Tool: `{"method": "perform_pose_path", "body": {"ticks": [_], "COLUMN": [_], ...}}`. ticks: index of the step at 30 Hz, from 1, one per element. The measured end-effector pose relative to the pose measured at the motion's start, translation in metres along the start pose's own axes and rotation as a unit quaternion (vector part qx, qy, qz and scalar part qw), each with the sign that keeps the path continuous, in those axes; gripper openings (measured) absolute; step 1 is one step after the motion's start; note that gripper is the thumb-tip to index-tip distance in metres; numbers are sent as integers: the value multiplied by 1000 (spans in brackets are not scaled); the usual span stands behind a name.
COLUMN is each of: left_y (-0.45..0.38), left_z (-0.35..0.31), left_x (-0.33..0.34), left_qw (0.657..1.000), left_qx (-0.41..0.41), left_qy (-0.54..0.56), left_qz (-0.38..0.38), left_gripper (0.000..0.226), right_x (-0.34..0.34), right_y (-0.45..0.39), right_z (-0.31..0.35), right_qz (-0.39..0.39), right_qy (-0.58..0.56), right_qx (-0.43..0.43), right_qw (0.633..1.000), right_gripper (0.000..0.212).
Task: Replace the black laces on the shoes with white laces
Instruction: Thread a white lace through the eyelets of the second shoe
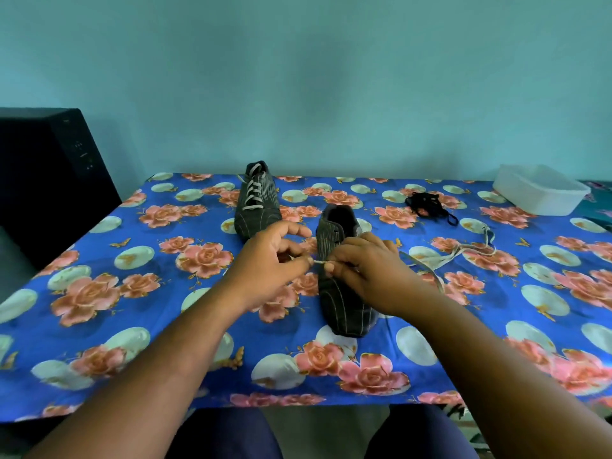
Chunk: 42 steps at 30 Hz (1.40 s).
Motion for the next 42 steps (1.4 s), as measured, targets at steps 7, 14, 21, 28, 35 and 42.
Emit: {"method": "perform_pose_path", "body": {"ticks": [7,14,21,28,35,42], "left_y": [11,13,16,5,-4,-5], "left_z": [17,26,45,7,-15,-14], "left_x": [-1,-18,-37,1,6,2], "left_qw": [999,998,993,990,960,980], "left_qx": [-31,-50,-105,-2,82,93], "left_qy": [23,10,12,-129,-268,-175], "left_qz": [7,-36,-61,55,25,31], "left_gripper": [18,17,15,42,38,16], "right_x": [6,2,-1,4,-3,1], "right_y": [-7,3,12,3,-1,1], "right_z": [12,-4,-25,-3,1,2], "right_qz": [-20,-42,-59,-36,-59,-55], "right_qy": [-69,-107,-99,-84,-90,-86], "right_qx": [-7,19,51,14,3,-1], "right_qw": [997,993,992,996,994,995], "right_gripper": [23,22,20,22,22,22]}}
Point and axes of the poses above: each hand's wrist, its own y-axis away from the middle knuckle, its own x-axis out of the palm, z = x × y, the point moved 9 cm from there along -y, towards the middle knuckle, and after that the axes turned 2 degrees about -x, right-handed, at the moved point
